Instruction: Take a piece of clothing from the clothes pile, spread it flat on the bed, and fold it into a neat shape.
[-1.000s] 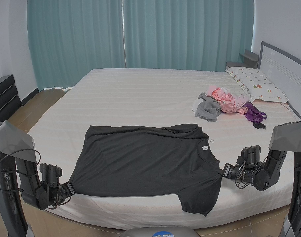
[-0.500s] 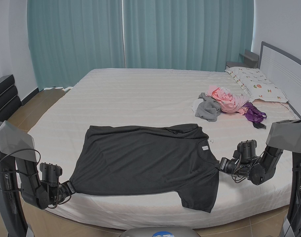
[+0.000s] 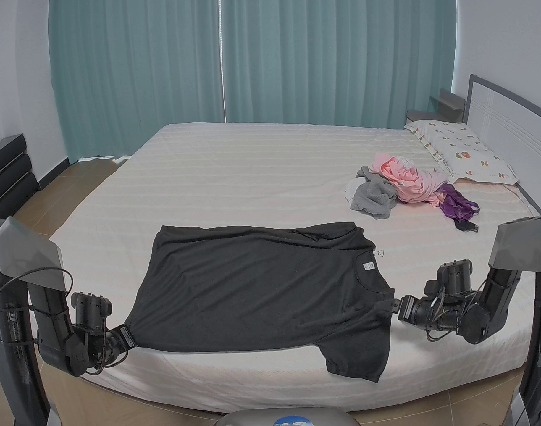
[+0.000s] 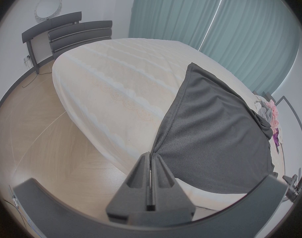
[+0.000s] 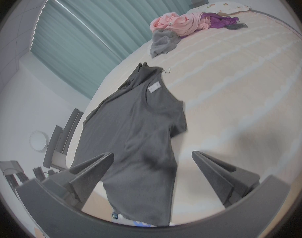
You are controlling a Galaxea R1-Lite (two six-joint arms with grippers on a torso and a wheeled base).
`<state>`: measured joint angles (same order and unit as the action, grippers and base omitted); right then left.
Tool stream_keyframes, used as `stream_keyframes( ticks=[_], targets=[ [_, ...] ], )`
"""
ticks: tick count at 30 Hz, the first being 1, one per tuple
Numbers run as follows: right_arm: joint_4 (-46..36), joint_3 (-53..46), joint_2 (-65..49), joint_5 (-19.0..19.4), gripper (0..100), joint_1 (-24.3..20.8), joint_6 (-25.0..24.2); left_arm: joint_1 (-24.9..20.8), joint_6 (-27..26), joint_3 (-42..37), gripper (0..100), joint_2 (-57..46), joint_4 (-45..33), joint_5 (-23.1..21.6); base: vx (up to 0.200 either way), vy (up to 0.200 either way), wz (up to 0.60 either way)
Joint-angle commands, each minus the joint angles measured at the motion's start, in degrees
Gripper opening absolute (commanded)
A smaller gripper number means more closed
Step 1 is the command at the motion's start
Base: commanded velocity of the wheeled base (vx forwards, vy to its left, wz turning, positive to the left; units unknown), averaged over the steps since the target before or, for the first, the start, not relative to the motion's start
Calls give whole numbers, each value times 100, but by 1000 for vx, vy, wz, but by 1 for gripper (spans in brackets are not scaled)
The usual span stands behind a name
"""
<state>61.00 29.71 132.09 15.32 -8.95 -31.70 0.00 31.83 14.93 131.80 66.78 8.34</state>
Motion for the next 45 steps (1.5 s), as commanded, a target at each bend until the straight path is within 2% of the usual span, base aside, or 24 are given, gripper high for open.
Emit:
stream_keyframes(
  ticks=[1, 6, 12, 36, 44, 45],
  targets=[
    [597, -1002, -253, 269, 100, -160, 208, 0, 7, -8, 0, -32, 2, 1, 0, 0, 0],
    [1221, -1573, -25, 331, 100, -432, 225, 0, 7, -17, 0, -32, 2, 1, 0, 0, 0],
    [1828, -1670, 432, 305, 100, -573, 225, 0, 7, -26, 0, -41, 2, 10, 0, 0, 0],
    [1801, -1160, 669, 252, 100, -696, 146, 0, 7, -17, 0, -23, 2, 10, 0, 0, 0],
    [1801, -1169, 669, 67, 100, -696, 146, 0, 7, -26, 0, -32, 2, 10, 0, 0, 0],
    [1810, -1169, 669, 58, 0, -696, 146, 0, -1, -26, 0, -32, 2, 10, 0, 0, 0]
  ],
)
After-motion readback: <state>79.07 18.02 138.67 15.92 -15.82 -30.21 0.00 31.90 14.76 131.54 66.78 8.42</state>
